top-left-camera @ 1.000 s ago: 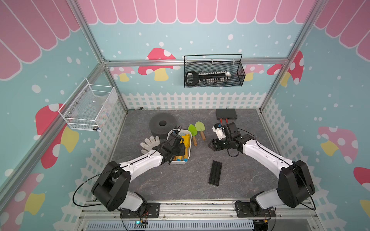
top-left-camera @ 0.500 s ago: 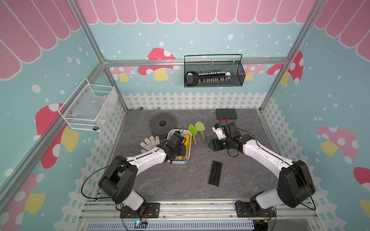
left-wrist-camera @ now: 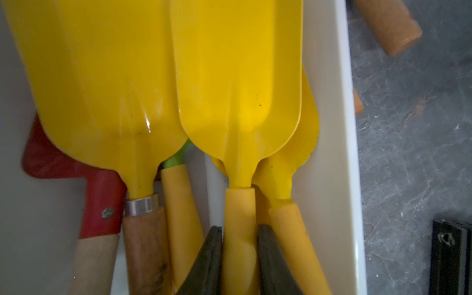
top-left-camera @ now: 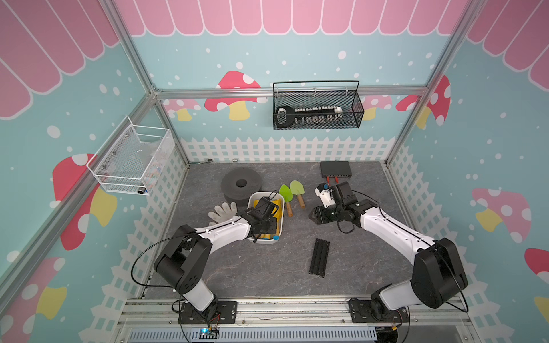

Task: Take the shovel out of the storage box
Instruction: Pick up the shovel from the storage box.

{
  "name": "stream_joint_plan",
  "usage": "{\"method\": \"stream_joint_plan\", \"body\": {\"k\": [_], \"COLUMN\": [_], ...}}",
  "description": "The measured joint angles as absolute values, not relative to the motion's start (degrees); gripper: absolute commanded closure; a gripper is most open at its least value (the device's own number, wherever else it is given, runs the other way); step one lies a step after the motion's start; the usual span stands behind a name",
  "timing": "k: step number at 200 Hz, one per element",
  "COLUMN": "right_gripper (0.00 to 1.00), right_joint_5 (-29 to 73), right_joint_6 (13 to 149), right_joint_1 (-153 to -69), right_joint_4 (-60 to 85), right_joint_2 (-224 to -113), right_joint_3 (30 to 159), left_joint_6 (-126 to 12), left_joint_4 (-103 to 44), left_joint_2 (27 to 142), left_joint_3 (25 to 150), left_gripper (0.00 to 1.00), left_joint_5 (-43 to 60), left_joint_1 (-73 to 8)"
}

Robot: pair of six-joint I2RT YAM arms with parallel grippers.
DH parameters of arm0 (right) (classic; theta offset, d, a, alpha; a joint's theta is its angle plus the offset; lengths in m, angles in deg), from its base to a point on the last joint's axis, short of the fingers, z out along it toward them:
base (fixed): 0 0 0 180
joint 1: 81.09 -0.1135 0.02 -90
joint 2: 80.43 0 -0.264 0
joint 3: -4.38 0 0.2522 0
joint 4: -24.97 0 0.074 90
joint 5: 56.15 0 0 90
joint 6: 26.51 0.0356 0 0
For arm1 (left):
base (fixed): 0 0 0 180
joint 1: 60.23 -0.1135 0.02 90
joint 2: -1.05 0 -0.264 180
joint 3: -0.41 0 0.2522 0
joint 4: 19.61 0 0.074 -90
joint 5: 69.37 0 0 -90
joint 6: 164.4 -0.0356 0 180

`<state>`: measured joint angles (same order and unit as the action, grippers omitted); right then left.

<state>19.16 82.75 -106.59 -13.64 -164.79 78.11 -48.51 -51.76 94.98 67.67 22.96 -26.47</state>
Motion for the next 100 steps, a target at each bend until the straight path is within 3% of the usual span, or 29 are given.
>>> {"method": "stream_joint_plan", "body": {"k": [100], "right_gripper": [0.36], "right_joint_5": [18.96], "right_joint_6": [82.75], "right_joint_1": [-106.59], "right_joint_4": [-12.7], "right_joint_2": [-164.79], "right_joint_3": [77.89], "left_joint_6": [-49.14], "left_joint_4": [-48.18], "left_joint_2": [88.54], "left_joint_3": [64.02], "left_gripper": [0.98], "left_joint_5": [23.26], "left_joint_1": [-26.47]}}
